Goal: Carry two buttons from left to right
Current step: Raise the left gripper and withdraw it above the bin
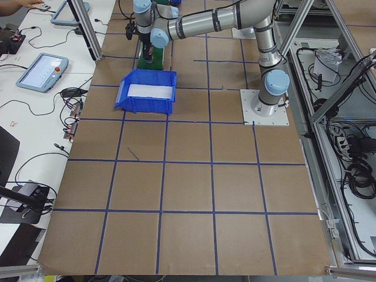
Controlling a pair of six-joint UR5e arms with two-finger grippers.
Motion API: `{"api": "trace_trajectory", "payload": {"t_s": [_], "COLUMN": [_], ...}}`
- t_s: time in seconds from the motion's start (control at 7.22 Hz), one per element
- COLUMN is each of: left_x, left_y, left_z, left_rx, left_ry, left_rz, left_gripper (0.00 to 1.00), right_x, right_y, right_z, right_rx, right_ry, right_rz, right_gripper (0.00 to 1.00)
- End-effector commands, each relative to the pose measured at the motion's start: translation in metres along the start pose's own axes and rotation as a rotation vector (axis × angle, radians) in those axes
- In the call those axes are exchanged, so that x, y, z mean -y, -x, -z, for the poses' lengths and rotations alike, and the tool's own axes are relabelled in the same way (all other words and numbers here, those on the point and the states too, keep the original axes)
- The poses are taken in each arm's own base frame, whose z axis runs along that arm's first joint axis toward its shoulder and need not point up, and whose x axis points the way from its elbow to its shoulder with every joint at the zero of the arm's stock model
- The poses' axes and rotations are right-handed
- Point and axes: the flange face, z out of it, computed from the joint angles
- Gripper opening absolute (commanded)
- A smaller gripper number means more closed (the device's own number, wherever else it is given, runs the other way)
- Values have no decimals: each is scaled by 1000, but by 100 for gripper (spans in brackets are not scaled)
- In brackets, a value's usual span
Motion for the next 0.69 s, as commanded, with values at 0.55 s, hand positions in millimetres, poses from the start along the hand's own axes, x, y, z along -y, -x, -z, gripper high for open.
{"api": "trace_trajectory", "payload": {"t_s": [0.55], "left_x": [-83], "left_y": [101], "left_z": [172], "left_rx": [177], "left_ry": [88], "left_rz": [99], "left_gripper": [100], "right_x": [0], "right_y": [2], "right_z": [-1], "right_rx": [1], "right_ry": [3], "right_rz": [2], "right_gripper": [100]}}
